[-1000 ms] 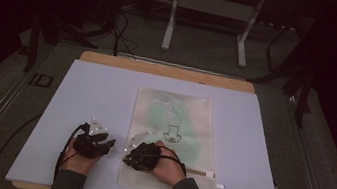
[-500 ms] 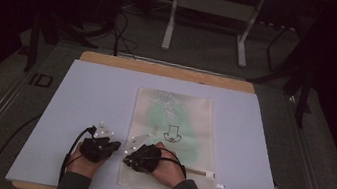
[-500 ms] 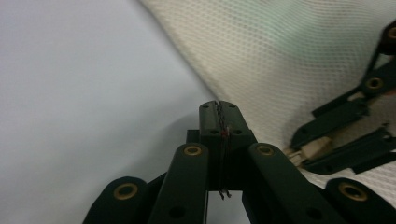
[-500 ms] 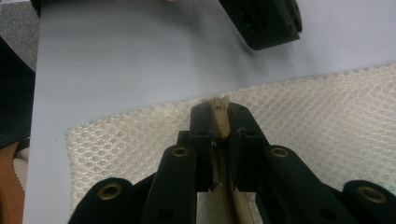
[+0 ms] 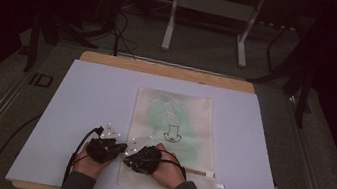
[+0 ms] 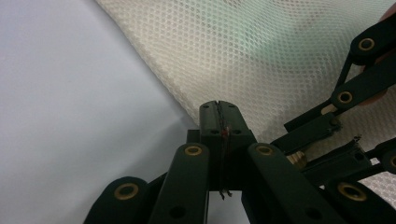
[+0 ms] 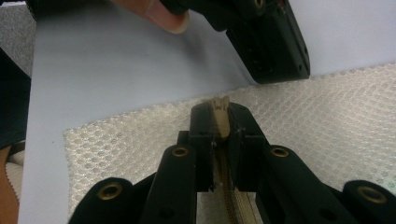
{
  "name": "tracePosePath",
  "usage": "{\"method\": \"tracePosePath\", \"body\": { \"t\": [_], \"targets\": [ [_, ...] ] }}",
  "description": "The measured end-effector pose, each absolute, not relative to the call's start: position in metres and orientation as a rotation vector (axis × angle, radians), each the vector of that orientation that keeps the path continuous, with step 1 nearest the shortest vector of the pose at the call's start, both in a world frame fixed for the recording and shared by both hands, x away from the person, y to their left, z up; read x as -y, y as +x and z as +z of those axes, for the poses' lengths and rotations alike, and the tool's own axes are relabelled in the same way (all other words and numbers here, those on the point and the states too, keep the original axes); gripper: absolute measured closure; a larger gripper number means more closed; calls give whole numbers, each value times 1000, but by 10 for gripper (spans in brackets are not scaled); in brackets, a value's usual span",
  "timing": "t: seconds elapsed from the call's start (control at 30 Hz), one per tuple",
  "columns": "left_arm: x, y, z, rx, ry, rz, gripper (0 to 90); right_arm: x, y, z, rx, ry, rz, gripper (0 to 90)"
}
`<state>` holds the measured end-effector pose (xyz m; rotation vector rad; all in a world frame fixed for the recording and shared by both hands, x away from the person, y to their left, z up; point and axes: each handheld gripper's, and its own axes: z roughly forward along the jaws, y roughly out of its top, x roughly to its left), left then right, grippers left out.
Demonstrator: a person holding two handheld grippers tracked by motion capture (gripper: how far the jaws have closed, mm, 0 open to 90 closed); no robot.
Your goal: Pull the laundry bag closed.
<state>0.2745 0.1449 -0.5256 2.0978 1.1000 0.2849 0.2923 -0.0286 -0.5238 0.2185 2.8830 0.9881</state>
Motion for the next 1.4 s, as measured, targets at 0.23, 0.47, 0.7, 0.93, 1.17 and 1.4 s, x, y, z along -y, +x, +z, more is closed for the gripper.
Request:
{"method": "tracePosePath", "body": {
  "t": [0.23, 0.47, 0.7, 0.93, 1.17, 1.4],
  "targets": [
    [-144, 276, -528, -1099, 2096, 238, 890, 29, 292, -524, -2883, 230, 994, 817],
    [-141, 275, -529, -1088, 2107, 219, 889, 30, 292, -525, -2879, 241, 1010, 817],
    [-140, 276, -530, -1126, 2118, 194, 895, 30, 291, -525, -2874, 226, 997, 819],
    [-134, 275, -528, -1110, 2173, 241, 897, 31, 292, -522, -2884, 195, 968, 822],
    [-133, 275, -528, -1109, 2177, 245, 898, 36, 294, -521, -2897, 207, 953, 824],
    [-135, 276, -529, -1103, 2172, 235, 898, 45, 296, -520, -2909, 224, 945, 824]
  ]
}}
